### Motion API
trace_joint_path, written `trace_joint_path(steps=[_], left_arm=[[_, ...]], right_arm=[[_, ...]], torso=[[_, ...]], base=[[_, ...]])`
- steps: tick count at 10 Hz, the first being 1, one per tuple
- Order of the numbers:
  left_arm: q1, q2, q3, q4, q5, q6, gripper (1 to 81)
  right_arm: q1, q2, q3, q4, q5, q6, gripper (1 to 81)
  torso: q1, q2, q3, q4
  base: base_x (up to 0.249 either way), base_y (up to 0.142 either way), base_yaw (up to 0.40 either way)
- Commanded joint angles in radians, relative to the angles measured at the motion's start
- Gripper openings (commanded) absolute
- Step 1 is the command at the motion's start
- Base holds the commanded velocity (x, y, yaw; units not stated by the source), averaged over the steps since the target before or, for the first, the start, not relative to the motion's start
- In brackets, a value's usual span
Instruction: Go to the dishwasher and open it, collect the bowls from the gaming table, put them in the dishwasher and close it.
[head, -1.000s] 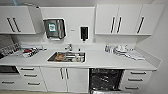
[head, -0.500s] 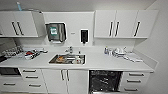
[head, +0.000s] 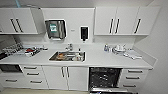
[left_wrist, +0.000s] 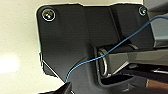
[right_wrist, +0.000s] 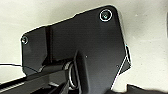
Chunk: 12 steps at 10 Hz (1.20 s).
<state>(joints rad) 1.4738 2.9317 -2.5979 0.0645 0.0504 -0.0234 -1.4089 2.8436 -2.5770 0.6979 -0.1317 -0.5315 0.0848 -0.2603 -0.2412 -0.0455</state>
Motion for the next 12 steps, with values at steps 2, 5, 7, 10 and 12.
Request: trace_joint_path(steps=[2,5,7,10,12], left_arm=[[-0.048,0.017,-0.025,0.011,0.055,0.005,81.1],[-0.046,0.018,-0.025,0.011,0.055,0.005,81.1],[-0.048,0.020,-0.025,0.012,0.055,0.005,81.1],[-0.048,0.020,-0.025,0.012,0.055,0.005,81.1],[-0.048,0.021,-0.025,0.011,0.055,0.007,81.1]], right_arm=[[0.063,-0.016,-0.004,0.000,-0.074,-0.010,81.1],[0.061,-0.016,-0.009,0.002,-0.074,-0.015,81.1],[0.060,-0.014,-0.011,0.002,-0.074,-0.016,81.1],[0.057,-0.013,-0.011,0.002,-0.074,-0.016,81.1],[0.057,-0.013,-0.011,0.002,-0.072,-0.016,81.1]], torso=[[-0.004,0.005,0.068,0.000],[-0.077,0.117,0.059,0.000],[-0.085,0.138,0.067,0.000],[-0.085,0.242,0.070,0.000],[-0.067,0.212,0.094,0.000]], base=[[0.000,0.000,0.000],[0.000,0.000,0.000],[0.000,0.000,0.000],[0.000,0.000,0.000],[0.000,0.000,0.000]])
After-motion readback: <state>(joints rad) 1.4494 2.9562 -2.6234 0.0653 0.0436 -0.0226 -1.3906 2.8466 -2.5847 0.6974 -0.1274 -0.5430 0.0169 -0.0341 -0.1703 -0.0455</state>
